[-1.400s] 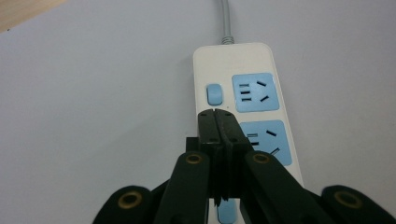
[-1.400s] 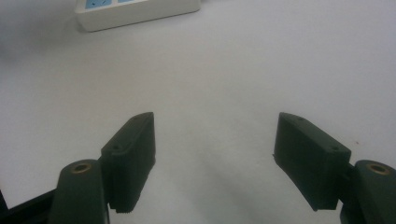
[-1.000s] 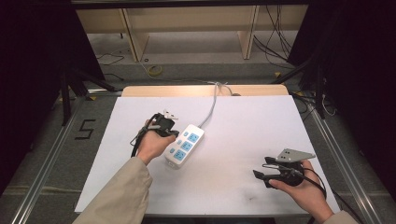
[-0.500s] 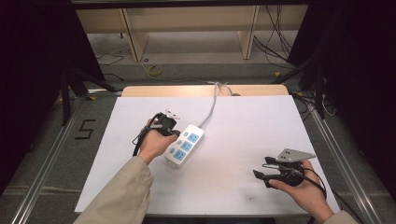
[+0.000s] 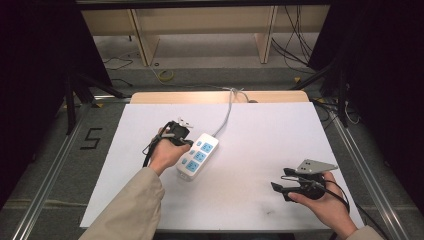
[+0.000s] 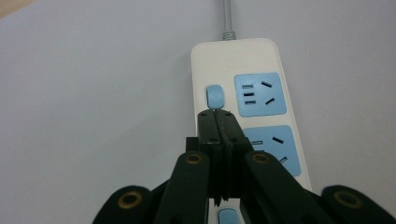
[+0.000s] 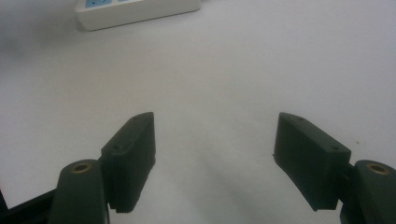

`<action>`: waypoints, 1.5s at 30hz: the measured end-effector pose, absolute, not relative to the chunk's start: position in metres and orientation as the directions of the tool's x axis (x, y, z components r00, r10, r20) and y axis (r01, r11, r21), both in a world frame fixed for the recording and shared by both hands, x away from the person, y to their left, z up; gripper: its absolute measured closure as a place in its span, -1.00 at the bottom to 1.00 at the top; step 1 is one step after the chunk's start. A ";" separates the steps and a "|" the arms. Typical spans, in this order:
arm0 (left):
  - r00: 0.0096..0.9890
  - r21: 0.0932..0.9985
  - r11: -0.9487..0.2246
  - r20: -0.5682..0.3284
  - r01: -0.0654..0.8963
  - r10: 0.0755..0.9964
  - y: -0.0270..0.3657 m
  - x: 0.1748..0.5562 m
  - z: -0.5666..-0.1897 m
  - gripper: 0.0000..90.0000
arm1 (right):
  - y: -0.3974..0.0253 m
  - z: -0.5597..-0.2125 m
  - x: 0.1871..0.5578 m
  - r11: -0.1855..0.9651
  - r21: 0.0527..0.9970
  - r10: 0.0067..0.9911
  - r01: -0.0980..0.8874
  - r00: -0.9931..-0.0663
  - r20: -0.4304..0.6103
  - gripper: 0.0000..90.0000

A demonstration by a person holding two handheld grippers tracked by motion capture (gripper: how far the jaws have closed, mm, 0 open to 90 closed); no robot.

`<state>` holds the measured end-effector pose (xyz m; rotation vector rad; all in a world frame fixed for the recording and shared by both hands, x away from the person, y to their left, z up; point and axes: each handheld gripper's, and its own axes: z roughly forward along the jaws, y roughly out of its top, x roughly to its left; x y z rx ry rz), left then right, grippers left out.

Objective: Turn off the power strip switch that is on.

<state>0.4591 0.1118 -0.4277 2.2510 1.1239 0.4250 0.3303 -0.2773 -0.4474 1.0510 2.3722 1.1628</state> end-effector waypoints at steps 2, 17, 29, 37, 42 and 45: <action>0.594 0.625 -0.476 0.024 0.619 0.804 0.111 0.459 -0.428 0.99 | -0.277 -0.447 0.330 0.406 0.776 0.723 0.483 -0.689 0.050 -0.34; 0.604 0.605 -0.496 0.031 0.623 0.796 0.109 0.461 -0.431 0.99 | -0.277 -0.447 0.330 0.406 0.776 0.723 0.483 -0.689 0.050 -0.34; 0.603 0.597 -0.498 0.030 0.629 0.797 0.108 0.462 -0.434 0.99 | -0.277 -0.448 0.330 0.406 0.776 0.722 0.482 -0.690 0.051 -0.34; 0.611 0.582 -0.511 0.031 0.633 0.791 0.106 0.463 -0.436 0.99 | -0.277 -0.447 0.330 0.408 0.776 0.721 0.482 -0.691 0.050 -0.34; 0.614 0.571 -0.518 0.030 0.637 0.788 0.104 0.463 -0.438 0.99 | -0.277 -0.447 0.330 0.407 0.776 0.721 0.482 -0.691 0.051 -0.34; 0.616 0.566 -0.521 0.030 0.638 0.787 0.104 0.464 -0.439 0.99 | -0.277 -0.447 0.330 0.406 0.776 0.721 0.482 -0.691 0.051 -0.34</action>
